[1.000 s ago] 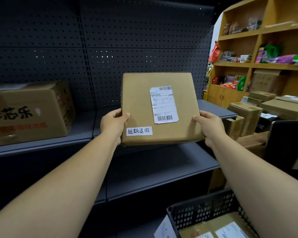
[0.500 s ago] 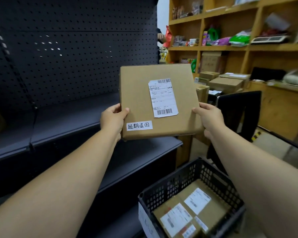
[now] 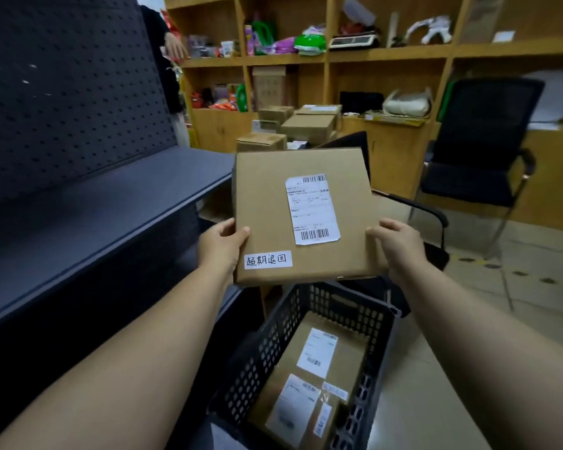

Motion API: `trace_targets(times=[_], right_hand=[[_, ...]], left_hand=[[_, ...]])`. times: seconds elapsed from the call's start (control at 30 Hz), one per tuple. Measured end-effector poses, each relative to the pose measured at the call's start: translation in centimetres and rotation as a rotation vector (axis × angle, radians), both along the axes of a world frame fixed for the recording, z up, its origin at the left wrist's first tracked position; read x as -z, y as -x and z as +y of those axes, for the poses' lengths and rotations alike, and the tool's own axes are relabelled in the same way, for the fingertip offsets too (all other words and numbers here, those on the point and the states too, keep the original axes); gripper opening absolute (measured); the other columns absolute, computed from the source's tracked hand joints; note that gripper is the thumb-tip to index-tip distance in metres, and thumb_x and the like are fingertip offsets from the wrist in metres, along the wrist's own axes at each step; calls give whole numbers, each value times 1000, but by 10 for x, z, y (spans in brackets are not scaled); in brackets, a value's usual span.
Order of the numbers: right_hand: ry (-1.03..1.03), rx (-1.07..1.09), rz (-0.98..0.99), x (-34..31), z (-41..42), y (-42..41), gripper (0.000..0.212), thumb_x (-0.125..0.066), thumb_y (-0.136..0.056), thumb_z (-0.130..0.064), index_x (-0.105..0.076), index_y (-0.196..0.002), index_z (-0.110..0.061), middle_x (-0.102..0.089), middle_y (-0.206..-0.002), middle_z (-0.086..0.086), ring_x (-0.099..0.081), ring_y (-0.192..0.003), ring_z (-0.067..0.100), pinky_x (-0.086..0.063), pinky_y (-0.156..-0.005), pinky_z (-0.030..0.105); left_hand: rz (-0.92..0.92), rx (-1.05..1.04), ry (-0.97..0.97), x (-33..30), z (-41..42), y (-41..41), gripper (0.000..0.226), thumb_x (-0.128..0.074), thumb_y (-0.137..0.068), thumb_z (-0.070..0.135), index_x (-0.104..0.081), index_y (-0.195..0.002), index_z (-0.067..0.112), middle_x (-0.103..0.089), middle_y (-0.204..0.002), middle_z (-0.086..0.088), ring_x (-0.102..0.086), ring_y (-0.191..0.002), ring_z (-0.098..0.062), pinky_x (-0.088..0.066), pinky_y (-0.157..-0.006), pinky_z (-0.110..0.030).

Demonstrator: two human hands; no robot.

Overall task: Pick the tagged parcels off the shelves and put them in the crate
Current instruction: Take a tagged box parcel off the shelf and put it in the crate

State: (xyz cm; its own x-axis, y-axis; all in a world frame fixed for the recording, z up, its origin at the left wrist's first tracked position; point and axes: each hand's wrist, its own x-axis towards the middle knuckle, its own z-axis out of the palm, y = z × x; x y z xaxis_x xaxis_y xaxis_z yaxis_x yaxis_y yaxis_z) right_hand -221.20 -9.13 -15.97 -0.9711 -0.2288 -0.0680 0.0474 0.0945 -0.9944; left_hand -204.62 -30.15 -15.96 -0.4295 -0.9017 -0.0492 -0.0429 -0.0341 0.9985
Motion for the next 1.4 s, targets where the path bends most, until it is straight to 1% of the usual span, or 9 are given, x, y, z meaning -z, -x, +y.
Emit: trace_targets(times=[0.07,0.2,0.33,0.53,0.73,0.93,1.1,1.23,1.4], right_hand=[[-22,61,-33,17,3,0,30,-65,-80,-16,-67,-110,-19,-62,-91,-6,-55,-76,8,-40,-66,26],[-64,174,-104,57,8,-8,24,-64,-79,-14,-69,-101,-22,-67,-90,-1,-59,-79,16,-48,-69,30],[-63,287,-176,101,13,-24,25,-63,-80,-12,-69,-104,-19,-67,-85,-3,-58,-72,13,-46,-65,27],[-144,404,-278,168,28,-44,31,-64,-80,-16,-68,-110,-17,-69,-96,3,-64,-90,25,-55,-84,44],[-211,438,-330,233,32,-51,30,-65,-78,-14,-71,-108,-16,-72,-96,5,-66,-88,25,-55,-83,50],[-284,424,-368,288,19,-46,27,-63,-80,-15,-72,-105,-15,-72,-94,3,-66,-90,25,-54,-86,42],[-374,413,-405,324,10,-41,15,-58,-81,-13,-70,-83,-22,-71,-90,4,-65,-86,27,-53,-81,39],[-413,412,-450,349,2,-33,18,-55,-81,-13,-71,-85,-20,-72,-88,4,-65,-85,29,-53,-78,37],[-488,434,-468,368,-8,-21,24,-47,-81,-8,-70,-87,-13,-69,-82,5,-58,-71,27,-39,-55,26]], left_hand=[[-30,63,-26,17,-7,12,41,-69,-83,16,-61,-123,19,-71,-102,0,-68,-80,-15,-58,-74,-36],[-94,203,-48,51,-17,30,39,-67,-85,16,-60,-124,17,-69,-93,3,-68,-79,-15,-56,-71,-32],[-172,333,-82,87,-21,41,38,-66,-86,16,-60,-124,17,-70,-93,-1,-70,-84,-22,-57,-81,-43],[-286,451,-129,150,-16,51,44,-63,-88,18,-53,-131,19,-67,-97,-2,-68,-77,-18,-55,-59,-29],[-398,477,-186,215,-14,58,46,-66,-86,17,-54,-130,17,-66,-113,-12,-68,-88,-28,-57,-80,-46],[-472,470,-149,269,-25,68,43,-64,-87,14,-55,-130,13,-66,-115,-12,-66,-90,-26,-54,-82,-37],[-527,482,-165,309,-29,80,42,-62,-88,10,-55,-129,10,-66,-115,-13,-65,-93,-28,-54,-86,-42],[-571,488,-146,334,-34,90,36,-61,-89,11,-59,-125,12,-66,-97,-5,-65,-83,-22,-53,-75,-34],[-615,478,-141,361,-36,101,35,-59,-90,10,-59,-125,11,-65,-92,-2,-64,-75,-18,-50,-65,-27]])
